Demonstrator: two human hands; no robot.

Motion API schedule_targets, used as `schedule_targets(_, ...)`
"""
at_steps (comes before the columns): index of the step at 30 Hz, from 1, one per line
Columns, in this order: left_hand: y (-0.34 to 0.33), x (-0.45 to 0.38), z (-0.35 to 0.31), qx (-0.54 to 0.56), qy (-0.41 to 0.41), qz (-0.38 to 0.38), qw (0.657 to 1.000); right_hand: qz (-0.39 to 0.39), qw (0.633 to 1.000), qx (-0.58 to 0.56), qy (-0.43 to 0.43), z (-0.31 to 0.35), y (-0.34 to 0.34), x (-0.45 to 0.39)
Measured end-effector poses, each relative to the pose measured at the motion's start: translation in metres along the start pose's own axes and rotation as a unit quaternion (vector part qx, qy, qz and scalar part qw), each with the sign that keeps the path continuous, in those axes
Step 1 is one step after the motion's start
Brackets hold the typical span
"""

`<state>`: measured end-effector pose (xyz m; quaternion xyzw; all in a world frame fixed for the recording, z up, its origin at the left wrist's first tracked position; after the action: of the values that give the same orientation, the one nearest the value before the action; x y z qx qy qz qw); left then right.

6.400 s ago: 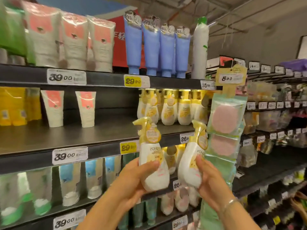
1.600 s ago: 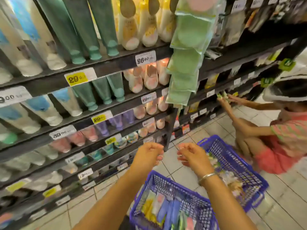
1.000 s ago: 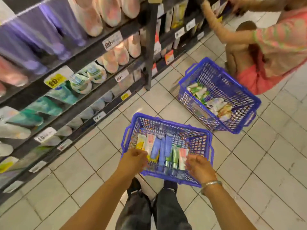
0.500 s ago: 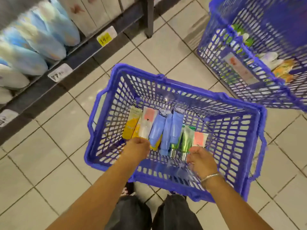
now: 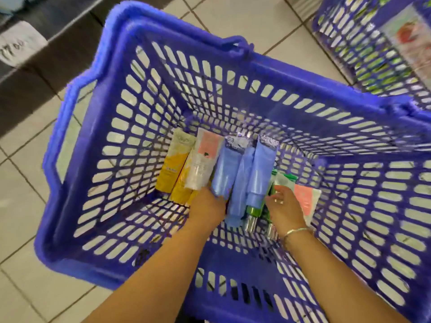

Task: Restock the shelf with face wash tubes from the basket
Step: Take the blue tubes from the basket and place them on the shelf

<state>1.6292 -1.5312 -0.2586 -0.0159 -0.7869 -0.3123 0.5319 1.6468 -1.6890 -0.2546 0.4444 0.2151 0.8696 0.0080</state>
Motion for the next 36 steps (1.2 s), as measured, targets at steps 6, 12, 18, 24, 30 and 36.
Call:
schedule_targets(6, -0.018, -0.015, -0.01, -0.01, 0.003, 0.003, 1.0, -0.016, 0.999, -0.005, -0.029, 0.005, -0.021, -0.037)
schedule_targets(12, -0.02, -0.023, -0.015, -0.018, -0.039, -0.001, 0.999, -0.032, 0.997, 0.015, -0.068, 0.006, -0.027, -0.051)
schedule_targets(18, -0.002, -0.008, -0.01, 0.064, -0.008, 0.071, 0.995, 0.005, 0.983, -0.096, -0.155, 0.004, -0.016, -0.016)
schedule_targets(24, 0.028, 0.041, 0.01, 0.132, 0.039, 0.147, 0.98, -0.005, 0.975, -0.143, -0.167, 0.001, -0.001, 0.051)
schedule_targets(30, 0.078, 0.128, 0.014, 0.23, -0.014, 0.131, 0.964, -0.025, 0.984, -0.159, -0.071, 0.045, 0.02, 0.138)
schedule_targets(36, 0.166, 0.236, -0.017, 0.36, -0.081, 0.177, 0.912, -0.001, 0.974, -0.221, 0.044, 0.146, 0.055, 0.235)
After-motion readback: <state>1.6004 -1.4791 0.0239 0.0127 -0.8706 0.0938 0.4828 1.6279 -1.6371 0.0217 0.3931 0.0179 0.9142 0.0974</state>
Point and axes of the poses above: each hand's wrist, its own x-axis away from the middle knuckle, its own y-axis out of the back of the hand, z = x × y, the point moved 1 cm from there along -x, towards the middle knuckle, and after that the axes turned 8 degrees about -x, right-handed, at the moved point
